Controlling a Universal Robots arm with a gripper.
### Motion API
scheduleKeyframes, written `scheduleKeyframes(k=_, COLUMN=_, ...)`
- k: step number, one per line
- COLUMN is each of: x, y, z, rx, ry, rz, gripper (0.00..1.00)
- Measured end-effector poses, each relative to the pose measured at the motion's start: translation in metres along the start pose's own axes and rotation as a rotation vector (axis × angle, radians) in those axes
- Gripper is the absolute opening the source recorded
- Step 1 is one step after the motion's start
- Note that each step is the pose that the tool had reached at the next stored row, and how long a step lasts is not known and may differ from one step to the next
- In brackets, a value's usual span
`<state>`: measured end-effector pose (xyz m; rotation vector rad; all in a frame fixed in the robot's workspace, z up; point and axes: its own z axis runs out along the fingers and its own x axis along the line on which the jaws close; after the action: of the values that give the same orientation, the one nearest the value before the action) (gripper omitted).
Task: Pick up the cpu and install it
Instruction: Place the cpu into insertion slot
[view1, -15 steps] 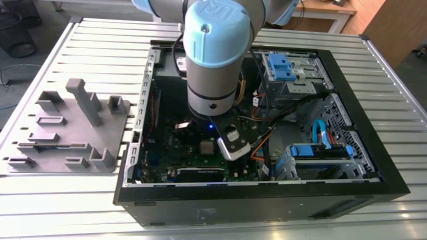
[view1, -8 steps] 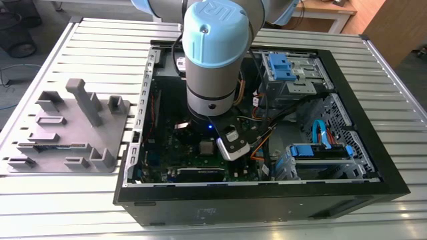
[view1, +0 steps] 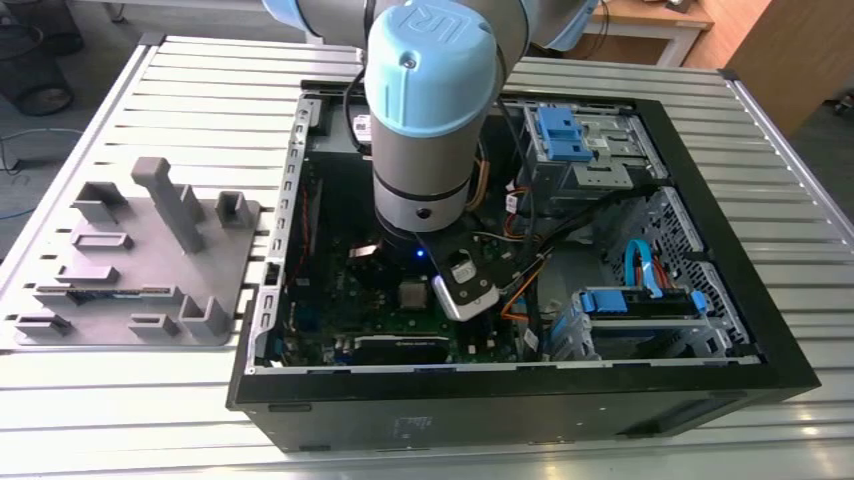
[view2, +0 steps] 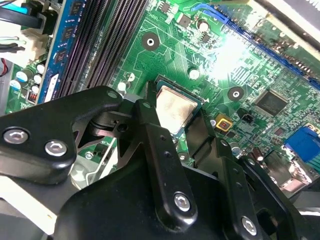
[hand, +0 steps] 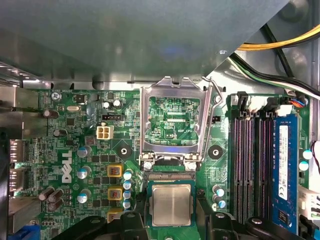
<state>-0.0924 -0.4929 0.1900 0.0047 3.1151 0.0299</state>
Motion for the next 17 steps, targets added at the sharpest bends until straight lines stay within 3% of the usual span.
scheduleKeyframes(k=17, x=0.0001, y=0.0009, z=0.0016, rx=0.0003, ry=0.0002, rz=0.0, gripper=0.47)
